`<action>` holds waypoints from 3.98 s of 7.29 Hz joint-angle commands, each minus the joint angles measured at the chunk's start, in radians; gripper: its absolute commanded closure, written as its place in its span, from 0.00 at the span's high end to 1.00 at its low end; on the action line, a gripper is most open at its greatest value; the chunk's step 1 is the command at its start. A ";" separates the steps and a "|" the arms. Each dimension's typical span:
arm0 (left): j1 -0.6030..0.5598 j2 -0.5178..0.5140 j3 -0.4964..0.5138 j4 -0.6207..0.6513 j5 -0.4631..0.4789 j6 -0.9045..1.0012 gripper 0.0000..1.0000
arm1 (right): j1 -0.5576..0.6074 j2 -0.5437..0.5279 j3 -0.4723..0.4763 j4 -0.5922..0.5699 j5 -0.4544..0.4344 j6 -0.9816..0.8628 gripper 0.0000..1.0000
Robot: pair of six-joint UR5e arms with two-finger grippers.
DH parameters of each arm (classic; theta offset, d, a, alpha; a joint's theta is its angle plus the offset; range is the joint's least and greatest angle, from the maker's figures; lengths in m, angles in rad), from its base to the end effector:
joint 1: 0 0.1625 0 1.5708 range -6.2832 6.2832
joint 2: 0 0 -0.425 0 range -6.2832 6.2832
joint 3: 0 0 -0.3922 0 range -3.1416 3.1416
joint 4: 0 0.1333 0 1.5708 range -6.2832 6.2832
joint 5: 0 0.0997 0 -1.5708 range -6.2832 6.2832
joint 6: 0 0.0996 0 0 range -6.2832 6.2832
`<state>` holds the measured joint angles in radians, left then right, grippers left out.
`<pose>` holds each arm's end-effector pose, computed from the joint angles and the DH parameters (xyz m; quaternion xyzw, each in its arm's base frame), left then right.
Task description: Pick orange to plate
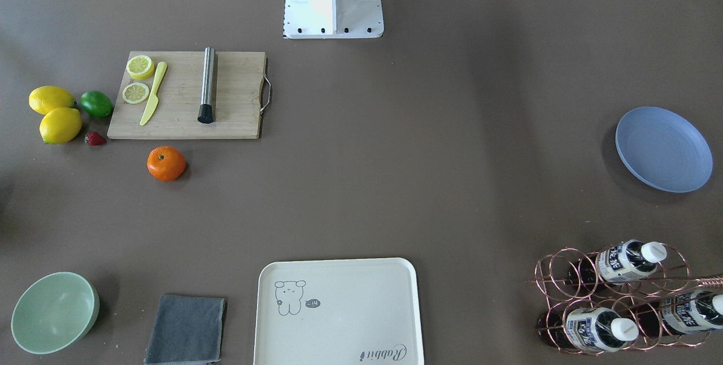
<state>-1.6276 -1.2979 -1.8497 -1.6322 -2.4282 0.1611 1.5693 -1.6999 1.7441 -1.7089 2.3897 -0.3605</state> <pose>-0.0796 -0.3776 0.6277 0.0756 0.4097 0.0614 0.9070 0.0599 -0.4301 0.6437 0.0286 -0.3990 -0.1466 0.9047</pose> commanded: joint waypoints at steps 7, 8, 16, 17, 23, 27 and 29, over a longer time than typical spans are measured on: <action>-0.001 -0.073 0.119 -0.009 0.026 0.031 0.97 | -0.014 0.003 0.000 0.002 -0.001 0.014 1.00; -0.001 -0.115 0.191 -0.058 0.049 0.028 0.98 | -0.023 0.003 0.000 0.002 0.000 0.014 1.00; 0.244 -0.281 0.671 -0.583 0.093 -0.236 0.91 | -0.215 0.026 0.003 0.296 0.048 0.402 1.00; 0.244 -0.287 0.684 -0.586 0.092 -0.235 0.89 | -0.230 0.026 0.003 0.320 0.048 0.403 1.00; 0.281 -0.311 0.727 -0.584 0.086 -0.239 0.81 | -0.296 0.025 -0.003 0.420 0.048 0.397 1.00; 0.305 -0.320 0.742 -0.578 0.086 -0.239 0.10 | -0.299 0.025 -0.002 0.420 0.051 0.399 1.00; 0.305 -0.328 0.727 -0.577 0.084 -0.261 0.00 | -0.299 0.028 0.012 0.420 0.052 0.403 1.00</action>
<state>-1.3236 -1.6207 -1.1124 -2.2093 -2.3417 -0.0893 1.2705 -1.6744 1.7478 -1.2885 2.4416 0.0394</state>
